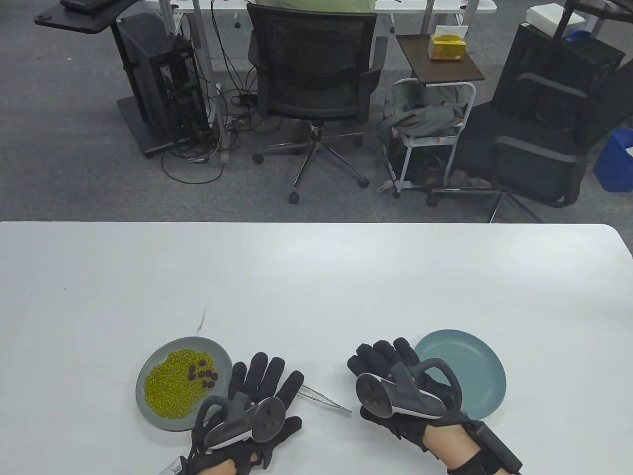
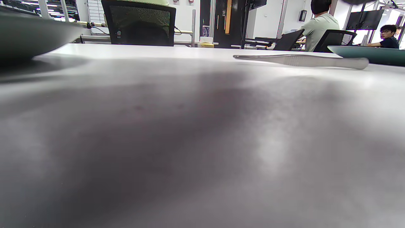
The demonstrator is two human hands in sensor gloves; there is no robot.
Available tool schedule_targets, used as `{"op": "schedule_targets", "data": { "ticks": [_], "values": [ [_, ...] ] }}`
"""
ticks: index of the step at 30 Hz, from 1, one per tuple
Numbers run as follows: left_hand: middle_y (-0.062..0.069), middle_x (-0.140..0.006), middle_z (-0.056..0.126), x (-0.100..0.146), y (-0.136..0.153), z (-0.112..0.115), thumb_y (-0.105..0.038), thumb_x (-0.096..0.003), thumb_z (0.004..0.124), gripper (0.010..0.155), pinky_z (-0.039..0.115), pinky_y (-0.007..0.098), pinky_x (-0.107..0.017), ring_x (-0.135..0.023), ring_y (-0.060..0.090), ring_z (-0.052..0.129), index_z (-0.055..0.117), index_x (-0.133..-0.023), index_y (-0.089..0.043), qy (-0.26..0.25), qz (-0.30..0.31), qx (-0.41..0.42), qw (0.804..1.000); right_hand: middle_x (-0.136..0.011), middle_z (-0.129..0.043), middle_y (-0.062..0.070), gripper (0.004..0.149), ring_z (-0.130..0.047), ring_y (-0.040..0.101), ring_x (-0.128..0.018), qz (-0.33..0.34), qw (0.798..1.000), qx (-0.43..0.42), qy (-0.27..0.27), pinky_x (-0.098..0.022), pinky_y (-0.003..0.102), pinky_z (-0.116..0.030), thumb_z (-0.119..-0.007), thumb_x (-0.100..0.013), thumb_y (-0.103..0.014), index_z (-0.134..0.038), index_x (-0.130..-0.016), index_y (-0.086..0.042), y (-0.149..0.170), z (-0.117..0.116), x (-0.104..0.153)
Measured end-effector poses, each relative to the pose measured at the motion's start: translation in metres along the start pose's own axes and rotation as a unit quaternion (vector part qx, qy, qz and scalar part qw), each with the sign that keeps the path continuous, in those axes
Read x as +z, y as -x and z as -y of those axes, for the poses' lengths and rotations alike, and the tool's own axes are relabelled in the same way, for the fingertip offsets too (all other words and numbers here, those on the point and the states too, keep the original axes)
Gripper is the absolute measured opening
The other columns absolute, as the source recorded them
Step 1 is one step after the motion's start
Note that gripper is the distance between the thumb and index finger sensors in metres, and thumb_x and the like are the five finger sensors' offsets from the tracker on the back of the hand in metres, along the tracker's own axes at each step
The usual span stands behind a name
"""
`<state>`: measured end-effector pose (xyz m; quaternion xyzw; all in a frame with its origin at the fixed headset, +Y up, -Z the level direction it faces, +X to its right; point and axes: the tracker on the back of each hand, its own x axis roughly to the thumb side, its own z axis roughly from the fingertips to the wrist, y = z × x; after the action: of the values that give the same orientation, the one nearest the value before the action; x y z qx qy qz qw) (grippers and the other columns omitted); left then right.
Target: Pick cranberries with tweezers into plate
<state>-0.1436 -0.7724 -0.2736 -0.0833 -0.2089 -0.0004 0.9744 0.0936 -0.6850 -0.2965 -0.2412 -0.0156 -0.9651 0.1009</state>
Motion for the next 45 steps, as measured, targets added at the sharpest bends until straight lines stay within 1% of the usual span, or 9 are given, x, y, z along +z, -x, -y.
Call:
{"op": "schedule_targets", "data": {
  "ticks": [5,12,19,24,30,36,40,43,45],
  "values": [
    [-0.004,-0.115,0.016,0.000,0.000,0.001,-0.074,-0.0419,0.058,0.082,0.011,0.061,-0.075,-0.109,0.033,0.006,0.013,-0.105,-0.049,0.002,-0.001,0.002,1.000,-0.111,-0.047,-0.007,0.084,-0.055,0.025,-0.106,0.023,0.998,0.042,-0.037,-0.080,0.052,-0.039,-0.080,-0.025,-0.064,-0.048,-0.098,-0.038,-0.028,-0.004,-0.028],
    [-0.004,-0.115,0.016,0.000,-0.001,0.001,-0.075,-0.0418,0.057,0.081,0.011,0.061,-0.075,-0.109,0.033,0.005,0.014,-0.105,-0.048,0.009,-0.002,-0.006,1.000,-0.109,-0.053,-0.007,0.079,-0.058,0.024,-0.105,0.014,0.995,0.049,-0.090,-0.080,0.052,-0.039,-0.079,-0.027,-0.063,-0.055,-0.097,-0.037,-0.053,-0.042,-0.061],
    [-0.003,-0.115,0.014,0.001,-0.001,0.002,-0.075,-0.0421,0.057,0.082,0.010,0.061,-0.075,-0.109,0.034,0.004,0.013,-0.106,-0.048,0.014,-0.004,-0.010,1.000,-0.109,-0.052,-0.005,0.083,-0.059,0.025,-0.103,-0.012,0.990,0.010,-0.143,-0.079,0.052,-0.039,-0.078,-0.026,-0.065,-0.053,-0.098,-0.033,-0.057,-0.073,-0.073],
    [-0.003,-0.115,0.013,0.001,-0.003,0.002,-0.075,-0.0422,0.057,0.083,0.010,0.061,-0.075,-0.109,0.034,0.004,0.011,-0.105,-0.047,0.019,-0.003,-0.013,1.000,-0.106,-0.060,-0.002,0.078,-0.067,0.027,-0.100,-0.036,0.995,-0.002,-0.098,-0.078,0.052,-0.041,-0.078,-0.027,-0.063,-0.060,-0.095,-0.031,-0.062,-0.073,-0.072],
    [-0.003,-0.115,0.012,0.000,-0.003,0.003,-0.075,-0.0425,0.056,0.083,0.009,0.061,-0.075,-0.108,0.034,0.003,0.008,-0.105,-0.047,0.023,-0.003,-0.011,1.000,-0.096,-0.079,-0.004,0.061,-0.084,0.025,-0.090,-0.038,0.999,0.016,-0.035,-0.076,0.050,-0.051,-0.085,-0.027,-0.056,-0.078,-0.082,-0.031,-0.071,-0.068,-0.068],
    [-0.003,-0.115,0.011,-0.002,-0.005,0.003,-0.075,-0.0427,0.056,0.085,0.009,0.061,-0.075,-0.108,0.034,-0.001,0.005,-0.104,-0.046,0.023,-0.009,-0.006,1.000,-0.091,-0.084,-0.004,0.052,-0.090,0.022,-0.084,-0.022,0.998,0.054,-0.014,-0.075,0.048,-0.056,-0.085,-0.029,-0.053,-0.082,-0.075,-0.031,-0.078,-0.067,-0.065],
    [-0.003,-0.115,0.012,0.001,-0.007,-0.001,-0.075,-0.0421,0.057,0.086,0.008,0.061,-0.075,-0.108,0.033,-0.001,0.004,-0.103,-0.045,-0.005,-0.008,-0.001,1.000,-0.087,-0.089,-0.002,0.054,-0.097,0.022,-0.079,-0.032,0.999,0.037,-0.019,-0.071,0.047,-0.064,-0.082,-0.028,-0.055,-0.084,-0.075,-0.029,-0.065,-0.063,-0.054],
    [-0.002,-0.114,0.010,0.003,-0.007,-0.004,-0.075,-0.0421,0.058,0.089,0.005,0.061,-0.073,-0.106,0.033,-0.003,0.002,-0.103,-0.042,-0.022,-0.007,-0.003,1.000,-0.074,-0.098,-0.001,0.055,-0.106,0.020,-0.066,-0.051,0.998,0.022,-0.016,-0.064,0.045,-0.074,-0.079,-0.029,-0.055,-0.080,-0.076,-0.027,-0.044,-0.059,-0.037],
    [-0.002,-0.114,0.010,0.004,-0.007,-0.006,-0.075,-0.0420,0.058,0.089,0.005,0.061,-0.073,-0.106,0.033,-0.004,0.002,-0.103,-0.042,-0.033,-0.008,0.000,0.999,-0.063,-0.101,-0.007,0.054,-0.109,0.015,-0.058,-0.064,0.998,0.016,-0.019,-0.064,0.044,-0.073,-0.076,-0.031,-0.053,-0.076,-0.078,-0.027,-0.029,-0.057,-0.024]
  ]
}}
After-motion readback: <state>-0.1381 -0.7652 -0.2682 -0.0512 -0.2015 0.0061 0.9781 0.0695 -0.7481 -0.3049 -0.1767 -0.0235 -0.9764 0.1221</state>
